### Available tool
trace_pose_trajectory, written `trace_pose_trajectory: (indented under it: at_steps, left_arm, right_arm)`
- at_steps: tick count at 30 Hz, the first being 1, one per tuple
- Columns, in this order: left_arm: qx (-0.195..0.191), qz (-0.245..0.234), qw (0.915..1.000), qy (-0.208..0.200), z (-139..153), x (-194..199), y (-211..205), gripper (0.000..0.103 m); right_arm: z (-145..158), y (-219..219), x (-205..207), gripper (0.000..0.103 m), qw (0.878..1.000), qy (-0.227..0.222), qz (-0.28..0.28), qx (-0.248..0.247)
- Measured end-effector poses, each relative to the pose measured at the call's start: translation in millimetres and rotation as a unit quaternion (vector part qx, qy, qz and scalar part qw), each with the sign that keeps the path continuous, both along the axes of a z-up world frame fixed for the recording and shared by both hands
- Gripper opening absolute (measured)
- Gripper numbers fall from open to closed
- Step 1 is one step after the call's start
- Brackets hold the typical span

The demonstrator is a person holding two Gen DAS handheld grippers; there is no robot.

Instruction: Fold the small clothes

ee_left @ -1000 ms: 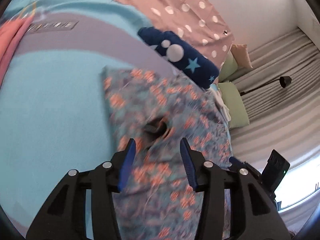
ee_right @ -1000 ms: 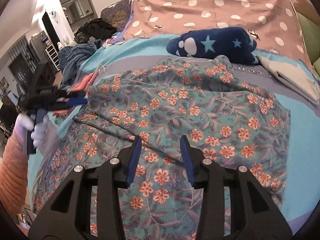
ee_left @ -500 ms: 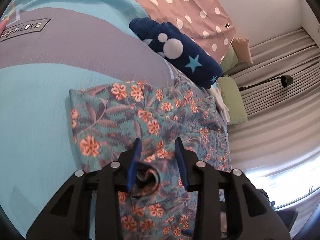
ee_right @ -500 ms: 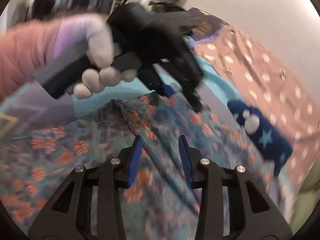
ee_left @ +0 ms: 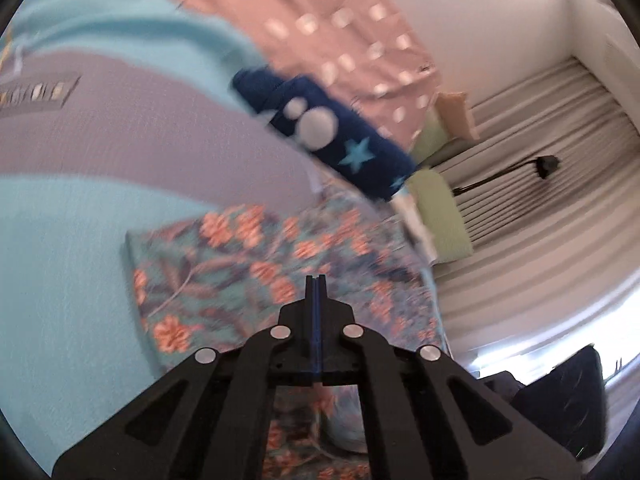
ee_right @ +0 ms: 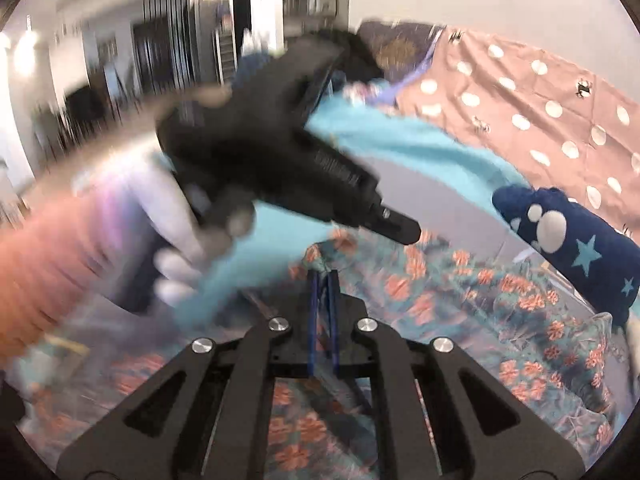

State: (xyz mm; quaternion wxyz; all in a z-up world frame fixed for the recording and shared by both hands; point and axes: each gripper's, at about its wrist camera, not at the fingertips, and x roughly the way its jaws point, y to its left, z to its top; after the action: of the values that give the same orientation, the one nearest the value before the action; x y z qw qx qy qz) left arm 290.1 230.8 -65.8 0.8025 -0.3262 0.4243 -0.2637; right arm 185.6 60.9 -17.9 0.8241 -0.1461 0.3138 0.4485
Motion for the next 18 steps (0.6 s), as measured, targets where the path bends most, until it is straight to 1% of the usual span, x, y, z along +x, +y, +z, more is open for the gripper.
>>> trace_pose_trajectory:
  at_steps: [1,2,3,4,5,6,9,11,12,13,14,15,18]
  left_arm:
    - [0.01,0.006,0.9999,-0.009,4,-1,2,0.0]
    - [0.03,0.013,0.9994,-0.01,4,-1,3,0.0]
    - [0.053,0.02,0.9984,-0.004,0,0,5,0.0]
    - [0.065,0.023,0.9976,0.004,-5,1,6,0.0]
    - [0.073,0.025,0.9969,0.017,-13,1,8,0.0]
    - [0.077,0.024,0.9964,0.027,-21,-1,9,0.0]
    - [0.075,0.013,0.9966,0.031,-28,-11,11,0.001]
    - [0.073,0.0,0.9971,0.024,-24,-21,10,0.007]
    - [0.076,-0.005,0.9969,0.018,-19,-24,9,0.011]
    - [0.078,-0.009,0.9968,0.014,-18,-25,8,0.013]
    - [0.08,-0.014,0.9966,0.013,-16,-26,6,0.017]
    - [0.084,-0.018,0.9962,0.015,-16,-24,4,0.019]
    - [0.082,-0.045,0.9949,0.037,-25,-20,-10,0.019]
  right_arm:
    - [-3,2,2,0.009,1.0,0.013,0.006,-0.006]
    - [-16,7,4,0.011,0.999,0.036,0.013,-0.034]
    - [-25,10,4,0.017,0.998,0.045,0.013,-0.051]
    - [-39,11,3,0.024,0.996,0.054,0.004,-0.073]
    - [-46,11,-1,0.025,0.995,0.065,0.0,-0.078]
    - [-47,7,-5,0.025,0.995,0.078,-0.003,-0.069]
    - [-43,-17,-7,0.025,0.993,0.111,-0.017,-0.028]
    - [-39,-34,-3,0.025,0.991,0.127,-0.03,-0.015]
    - [-37,-40,-2,0.025,0.991,0.128,-0.037,-0.014]
    - [-37,-46,1,0.026,0.991,0.126,-0.045,-0.017]
    - [-37,-51,1,0.026,0.991,0.121,-0.055,-0.021]
    - [-37,-55,1,0.028,0.991,0.118,-0.061,-0.023]
    - [-43,-68,3,0.032,0.989,0.122,-0.083,-0.02]
